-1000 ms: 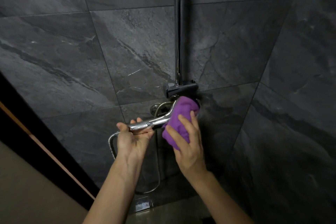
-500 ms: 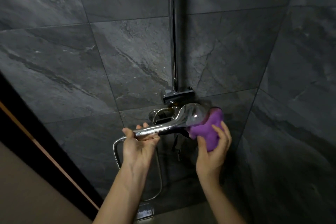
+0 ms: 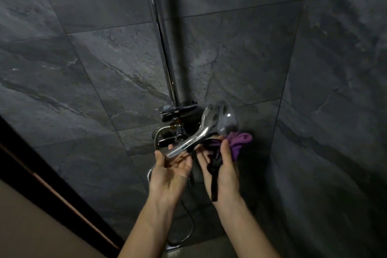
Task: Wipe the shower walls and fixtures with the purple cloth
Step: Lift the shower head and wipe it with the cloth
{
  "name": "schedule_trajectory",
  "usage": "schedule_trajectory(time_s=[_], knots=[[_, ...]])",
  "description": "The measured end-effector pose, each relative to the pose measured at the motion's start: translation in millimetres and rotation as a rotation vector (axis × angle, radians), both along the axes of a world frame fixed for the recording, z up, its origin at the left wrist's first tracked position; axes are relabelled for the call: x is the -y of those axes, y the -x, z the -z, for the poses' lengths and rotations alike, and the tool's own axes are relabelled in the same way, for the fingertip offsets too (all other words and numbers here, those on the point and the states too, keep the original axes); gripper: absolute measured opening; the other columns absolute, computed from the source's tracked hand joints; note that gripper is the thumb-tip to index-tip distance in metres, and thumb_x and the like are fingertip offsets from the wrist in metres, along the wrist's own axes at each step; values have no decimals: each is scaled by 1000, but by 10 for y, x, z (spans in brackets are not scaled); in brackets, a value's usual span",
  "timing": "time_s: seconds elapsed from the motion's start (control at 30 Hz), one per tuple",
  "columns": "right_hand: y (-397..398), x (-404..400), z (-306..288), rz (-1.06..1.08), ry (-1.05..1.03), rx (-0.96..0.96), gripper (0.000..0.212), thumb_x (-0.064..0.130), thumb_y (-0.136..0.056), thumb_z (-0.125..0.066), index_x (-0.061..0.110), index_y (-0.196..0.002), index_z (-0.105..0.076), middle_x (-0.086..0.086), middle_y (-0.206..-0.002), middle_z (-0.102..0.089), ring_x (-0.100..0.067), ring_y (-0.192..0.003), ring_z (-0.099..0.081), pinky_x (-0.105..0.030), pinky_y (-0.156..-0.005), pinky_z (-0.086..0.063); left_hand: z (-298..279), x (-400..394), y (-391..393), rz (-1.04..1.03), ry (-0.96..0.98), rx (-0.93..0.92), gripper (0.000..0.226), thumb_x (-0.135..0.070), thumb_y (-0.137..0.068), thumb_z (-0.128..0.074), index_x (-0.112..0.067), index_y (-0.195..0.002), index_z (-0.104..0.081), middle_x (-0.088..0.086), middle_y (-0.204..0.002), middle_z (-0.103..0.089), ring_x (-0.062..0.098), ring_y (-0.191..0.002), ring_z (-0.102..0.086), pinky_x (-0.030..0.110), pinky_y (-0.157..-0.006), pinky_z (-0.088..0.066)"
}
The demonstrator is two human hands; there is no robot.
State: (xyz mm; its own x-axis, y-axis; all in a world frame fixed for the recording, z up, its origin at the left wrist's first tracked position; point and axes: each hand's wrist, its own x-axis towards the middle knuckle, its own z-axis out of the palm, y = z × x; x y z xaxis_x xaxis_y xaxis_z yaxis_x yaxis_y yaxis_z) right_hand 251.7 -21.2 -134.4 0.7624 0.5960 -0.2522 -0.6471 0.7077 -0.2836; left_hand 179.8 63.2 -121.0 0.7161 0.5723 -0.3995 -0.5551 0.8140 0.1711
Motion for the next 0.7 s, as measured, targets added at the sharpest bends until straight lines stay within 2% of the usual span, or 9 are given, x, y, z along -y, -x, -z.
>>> schedule_trajectory(time_s=[0.07,0.13,0.23,0.27,0.33,0.43,0.5,0.57,0.7], knots=[[10,-39,15,-73,50,38,56,25,-75,-71,19,-129,-58,-10,-113,-72,-25,-92,-73,-41,-70,-57,67,117,-96,69,-83,-84,50,-52,-97,-43,-6,-104,-63,13,-101,-68,22,-92,-63,28,-74,-54],[-26,-73,45,-124,144,104,64,28,-71,-77,16,-131,-57,-14,-115,-69,-28,-90,-70,-34,-58,-55,119,200,-175,124,-149,-112,60,-55,-95,-42,-3,-121,-59,14,-108,-68,20,-83,-66,23,-59,-54],[-118,-71,116,-242,218,240,70,29,-68,-84,19,-131,-56,-11,-116,-69,-33,-101,-68,-44,-73,-58,208,197,-235,182,-250,-172,72,-62,-90,-40,-8,-136,-55,10,-132,-57,19,-99,-60,24,-79,-44],[-152,-55,140,-273,216,264,68,26,-67,-84,20,-129,-57,-12,-117,-70,-33,-105,-68,-48,-82,-57,239,190,-238,209,-286,-197,75,-65,-88,-39,-10,-136,-56,9,-128,-55,20,-94,-57,27,-74,-40],[-231,-25,173,-289,222,283,63,23,-66,-82,21,-125,-60,-12,-114,-71,-32,-106,-68,-51,-90,-54,293,184,-230,295,-357,-294,79,-73,-81,-36,-17,-129,-62,7,-109,-54,19,-75,-49,31,-64,-33],[-340,-35,222,-222,274,344,74,32,-60,-91,23,-126,-60,-10,-118,-70,-31,-111,-66,-55,-101,-47,330,187,-131,498,-414,-438,77,-80,-82,-31,-15,-95,-69,4,-82,-57,17,-67,-54,32,-68,-41],[-373,-57,208,-179,304,333,81,34,-57,-91,24,-130,-57,-8,-121,-69,-29,-112,-65,-56,-103,-45,298,161,8,637,-557,-557,69,-73,-90,-31,-14,-93,-67,4,-89,-68,19,-79,-63,31,-75,-45],[-406,-58,173,-149,263,244,75,23,-64,-85,22,-133,-56,-10,-121,-68,-29,-112,-65,-57,-104,-44,253,131,154,709,-801,-734,60,-62,-96,-34,-12,-99,-69,6,-99,-74,19,-85,-67,26,-69,-49],[-429,-45,18,-93,194,124,56,8,-79,-70,18,-133,-56,-11,-122,-67,-28,-109,-65,-56,-98,-48,170,35,324,310,-1306,-855,28,-44,-93,-55,-17,-84,-60,2,-77,-68,13,-68,-64,27,-59,-47]])
